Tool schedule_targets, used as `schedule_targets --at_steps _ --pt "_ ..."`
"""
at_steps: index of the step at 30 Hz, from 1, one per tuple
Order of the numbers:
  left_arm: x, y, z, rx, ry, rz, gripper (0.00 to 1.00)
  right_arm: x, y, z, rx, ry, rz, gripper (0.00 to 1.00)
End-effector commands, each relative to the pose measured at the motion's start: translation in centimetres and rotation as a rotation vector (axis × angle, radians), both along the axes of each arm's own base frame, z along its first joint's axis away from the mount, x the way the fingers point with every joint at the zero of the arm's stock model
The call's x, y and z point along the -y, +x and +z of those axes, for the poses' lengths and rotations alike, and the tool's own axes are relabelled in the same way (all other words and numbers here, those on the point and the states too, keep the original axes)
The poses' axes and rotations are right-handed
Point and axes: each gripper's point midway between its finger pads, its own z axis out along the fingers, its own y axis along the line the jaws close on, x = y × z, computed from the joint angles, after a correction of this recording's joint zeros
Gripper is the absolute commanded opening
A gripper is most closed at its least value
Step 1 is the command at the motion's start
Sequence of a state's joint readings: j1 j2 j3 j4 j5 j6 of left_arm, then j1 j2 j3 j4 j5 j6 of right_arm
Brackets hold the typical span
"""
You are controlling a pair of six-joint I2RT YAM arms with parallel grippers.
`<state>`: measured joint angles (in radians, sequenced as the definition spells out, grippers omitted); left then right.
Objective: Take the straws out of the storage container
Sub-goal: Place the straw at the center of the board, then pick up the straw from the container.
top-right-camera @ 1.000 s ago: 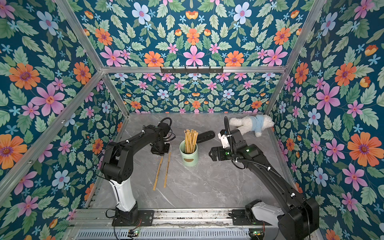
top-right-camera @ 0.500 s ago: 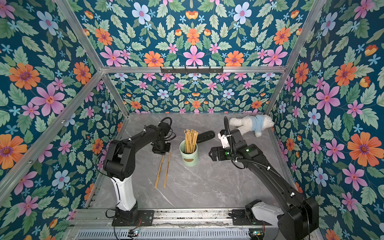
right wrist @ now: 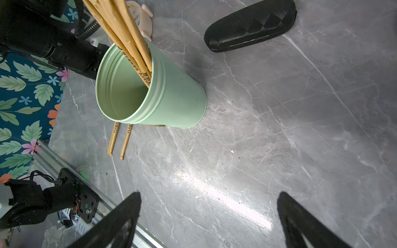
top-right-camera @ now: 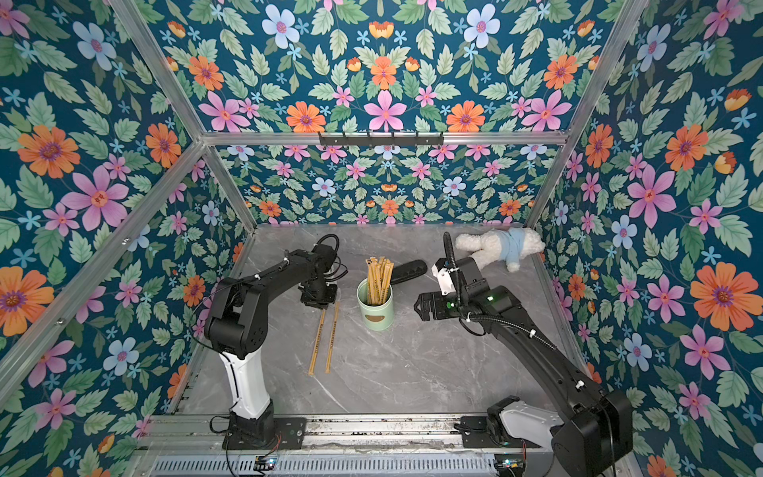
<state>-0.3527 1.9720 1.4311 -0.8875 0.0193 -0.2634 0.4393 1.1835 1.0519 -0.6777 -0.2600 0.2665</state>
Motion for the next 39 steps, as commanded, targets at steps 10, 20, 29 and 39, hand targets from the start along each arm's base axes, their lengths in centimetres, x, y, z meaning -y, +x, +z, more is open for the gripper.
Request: schedule_targets --at_steps 10,20,29,39 --pt "-0.3 0.4 1.9 0.043 -0.003 0.012 0.23 -0.1 0.0 0.4 0.010 -0.003 0.010 0.99" --pt "2.0 1.9 17.8 0.553 -0.302 0.072 0.25 0.2 0.0 1.0 0.032 -0.002 0.000 0.99" --pt "9.7 -2.1 20.6 0.705 -0.631 -0.141 0.30 0.0 -0.1 1.0 0.028 0.008 0.005 0.99" --pt "13.5 -2.0 18.7 0.700 -0.664 -0.182 0.31 -0.1 -0.1 0.6 0.018 0.009 0.007 0.99"
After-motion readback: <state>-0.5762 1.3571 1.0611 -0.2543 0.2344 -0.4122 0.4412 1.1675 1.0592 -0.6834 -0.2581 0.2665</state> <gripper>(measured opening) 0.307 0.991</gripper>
